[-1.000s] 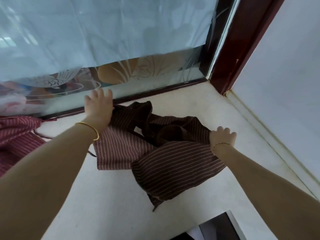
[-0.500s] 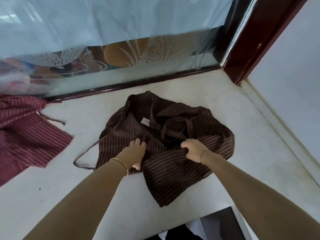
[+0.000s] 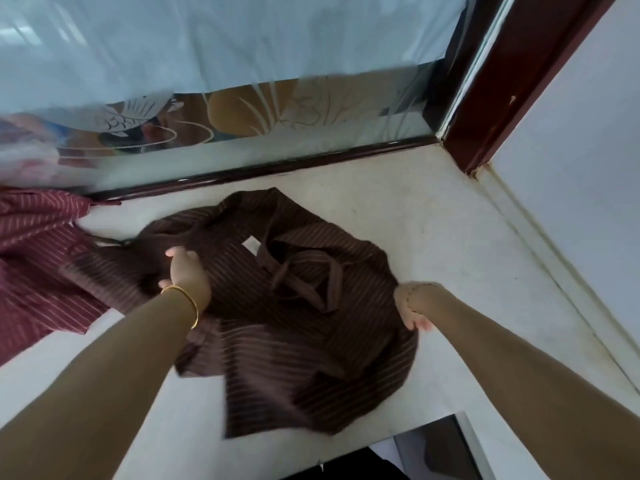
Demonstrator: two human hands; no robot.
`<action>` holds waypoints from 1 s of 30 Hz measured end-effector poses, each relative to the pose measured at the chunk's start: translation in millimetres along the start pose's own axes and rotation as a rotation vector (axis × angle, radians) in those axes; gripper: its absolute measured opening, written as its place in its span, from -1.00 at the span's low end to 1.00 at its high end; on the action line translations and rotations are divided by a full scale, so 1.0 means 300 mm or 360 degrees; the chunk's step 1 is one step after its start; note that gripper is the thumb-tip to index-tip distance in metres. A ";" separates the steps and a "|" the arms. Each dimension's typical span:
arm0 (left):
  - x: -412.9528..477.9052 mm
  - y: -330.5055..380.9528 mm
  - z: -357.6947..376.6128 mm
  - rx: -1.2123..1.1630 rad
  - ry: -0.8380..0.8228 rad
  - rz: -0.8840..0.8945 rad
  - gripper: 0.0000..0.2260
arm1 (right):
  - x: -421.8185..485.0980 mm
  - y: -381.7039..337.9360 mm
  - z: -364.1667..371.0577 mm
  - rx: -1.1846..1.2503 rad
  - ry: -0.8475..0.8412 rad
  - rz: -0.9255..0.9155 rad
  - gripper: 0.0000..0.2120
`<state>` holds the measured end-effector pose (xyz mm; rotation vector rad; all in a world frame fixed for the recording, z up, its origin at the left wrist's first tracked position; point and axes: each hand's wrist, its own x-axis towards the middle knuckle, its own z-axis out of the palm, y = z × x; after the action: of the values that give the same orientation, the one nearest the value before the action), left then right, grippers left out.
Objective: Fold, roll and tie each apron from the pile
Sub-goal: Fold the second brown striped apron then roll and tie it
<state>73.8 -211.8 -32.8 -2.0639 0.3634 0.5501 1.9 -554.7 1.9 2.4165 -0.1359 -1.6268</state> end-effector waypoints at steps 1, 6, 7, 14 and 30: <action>-0.011 -0.003 -0.033 -0.0171 0.0091 0.0031 -0.70 | 0.001 -0.020 -0.022 0.0202 0.0324 -0.0072 -0.84; -0.053 0.143 -0.203 -0.1319 0.0050 0.0061 -0.58 | 0.081 -0.237 -0.102 0.0779 0.1193 -0.0770 -0.58; -0.055 0.172 -0.205 -0.1440 -0.0068 0.0038 -0.49 | 0.093 -0.292 -0.100 0.0771 0.1116 -0.0869 -0.41; -0.030 0.192 -0.139 -0.2807 -0.0057 0.0332 -0.72 | 0.166 -0.444 -0.045 0.0359 0.1175 -0.0601 -0.49; 0.039 0.109 -0.131 -0.1802 0.0171 0.0021 -0.65 | 0.130 -0.126 -0.177 0.2182 0.2045 0.0041 -0.54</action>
<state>78.1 -262.7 -44.3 -3.1838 0.1106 0.7497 63.9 -518.6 -23.0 3.6609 -1.2838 0.6659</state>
